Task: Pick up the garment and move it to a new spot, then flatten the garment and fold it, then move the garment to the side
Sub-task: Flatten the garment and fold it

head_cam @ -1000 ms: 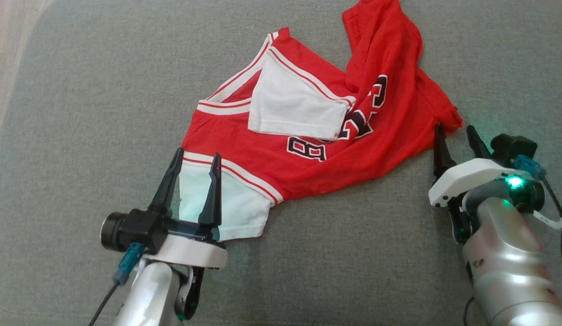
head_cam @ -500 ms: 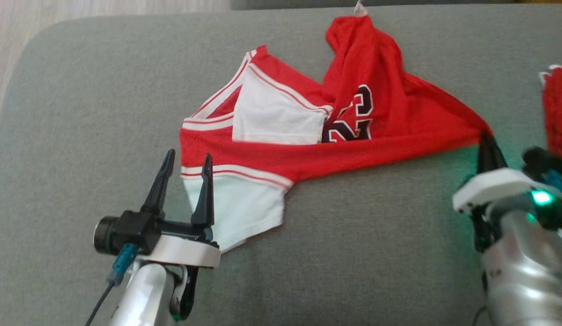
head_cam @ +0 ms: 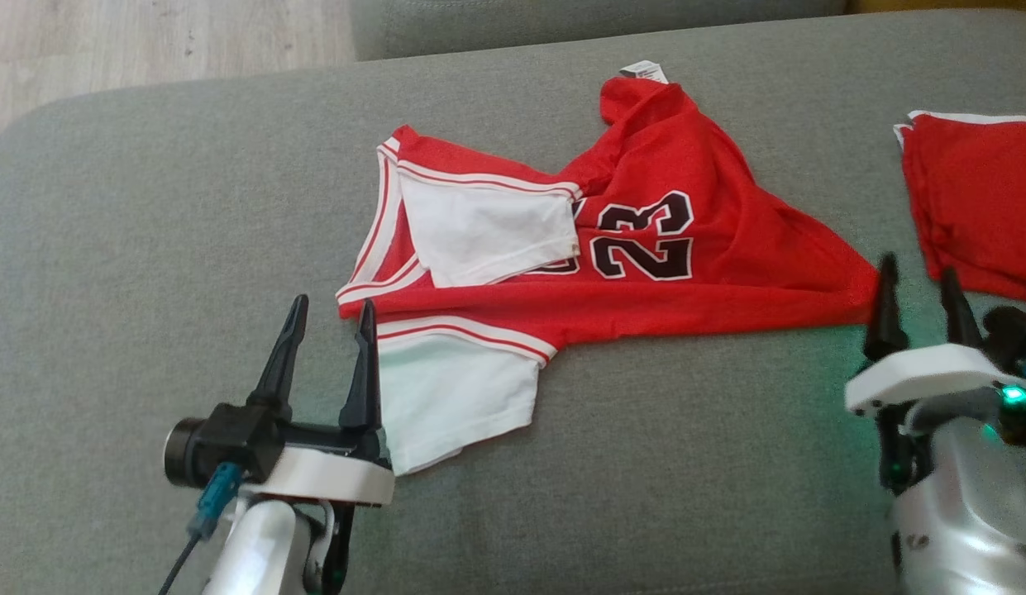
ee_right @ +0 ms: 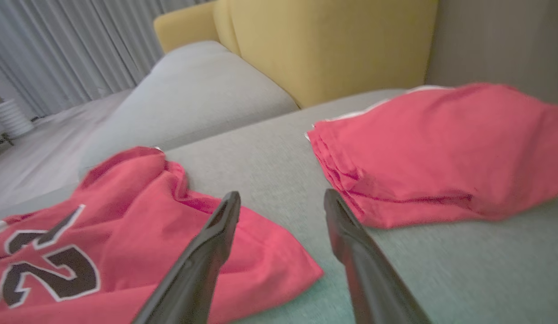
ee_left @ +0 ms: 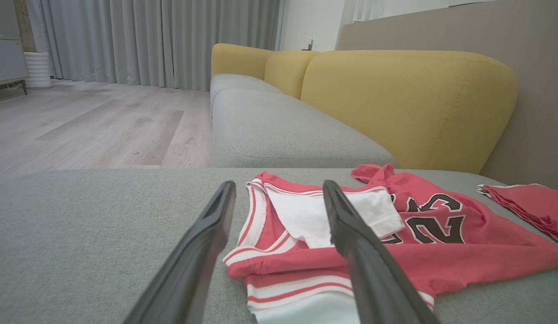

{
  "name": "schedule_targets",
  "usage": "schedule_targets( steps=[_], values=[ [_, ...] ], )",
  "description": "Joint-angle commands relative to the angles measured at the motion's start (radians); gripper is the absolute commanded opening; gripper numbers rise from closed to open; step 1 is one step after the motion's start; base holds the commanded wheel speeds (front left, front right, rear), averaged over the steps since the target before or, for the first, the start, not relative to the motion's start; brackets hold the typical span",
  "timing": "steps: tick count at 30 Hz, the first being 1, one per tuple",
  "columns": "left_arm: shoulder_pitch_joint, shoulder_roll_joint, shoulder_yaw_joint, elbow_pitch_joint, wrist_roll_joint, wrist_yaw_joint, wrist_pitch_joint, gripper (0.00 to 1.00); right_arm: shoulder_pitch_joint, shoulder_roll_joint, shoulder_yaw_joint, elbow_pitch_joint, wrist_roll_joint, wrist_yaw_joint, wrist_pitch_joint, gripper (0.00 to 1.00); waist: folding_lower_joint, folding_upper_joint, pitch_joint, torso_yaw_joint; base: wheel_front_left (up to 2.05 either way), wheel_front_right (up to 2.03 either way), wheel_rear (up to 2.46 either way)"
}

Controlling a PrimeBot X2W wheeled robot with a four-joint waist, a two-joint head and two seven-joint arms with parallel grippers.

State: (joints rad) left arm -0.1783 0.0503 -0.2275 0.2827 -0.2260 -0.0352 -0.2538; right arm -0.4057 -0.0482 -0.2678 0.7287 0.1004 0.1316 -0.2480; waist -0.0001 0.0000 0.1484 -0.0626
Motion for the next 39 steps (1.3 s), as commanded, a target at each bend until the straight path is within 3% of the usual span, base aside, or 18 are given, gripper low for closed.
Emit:
schedule_targets(
  steps=[1,6,11,19,30,39],
  values=[
    [-0.022,0.004,0.033,-0.034,0.010,0.000,-0.008,1.00,-0.002,-0.002,0.048,-0.052,0.008,-0.001,-0.014,1.00,0.0001,0.0000,-0.001,-0.004,0.00,0.00,0.00],
    [-0.020,0.004,0.028,-0.032,0.017,-0.004,-0.008,1.00,0.107,-0.002,0.197,-0.257,0.055,-0.001,-0.014,1.00,0.0001,0.0000,-0.001,-0.014,0.00,0.00,0.00],
    [0.000,0.002,0.000,-0.014,0.019,-0.008,-0.008,1.00,0.210,-0.002,0.246,-0.370,0.089,-0.001,-0.014,1.00,0.0001,0.0000,-0.007,-0.013,0.00,0.00,0.00],
    [0.027,0.001,-0.056,0.071,-0.016,-0.028,0.031,1.00,0.237,-0.002,0.255,-0.396,0.107,-0.001,-0.014,1.00,0.0001,0.0000,-0.020,-0.003,0.00,0.00,0.00],
    [0.026,0.003,-0.085,0.206,-0.048,0.034,0.177,1.00,0.234,-0.002,0.276,-0.388,0.122,-0.001,-0.014,1.00,0.0001,0.0000,-0.013,-0.017,0.00,0.00,0.00],
    [0.031,0.008,-0.115,0.259,-0.050,0.050,0.322,1.00,0.233,-0.002,0.281,-0.384,0.129,-0.001,-0.014,1.00,0.0001,0.0000,-0.012,-0.031,0.00,0.00,0.00]
  ],
)
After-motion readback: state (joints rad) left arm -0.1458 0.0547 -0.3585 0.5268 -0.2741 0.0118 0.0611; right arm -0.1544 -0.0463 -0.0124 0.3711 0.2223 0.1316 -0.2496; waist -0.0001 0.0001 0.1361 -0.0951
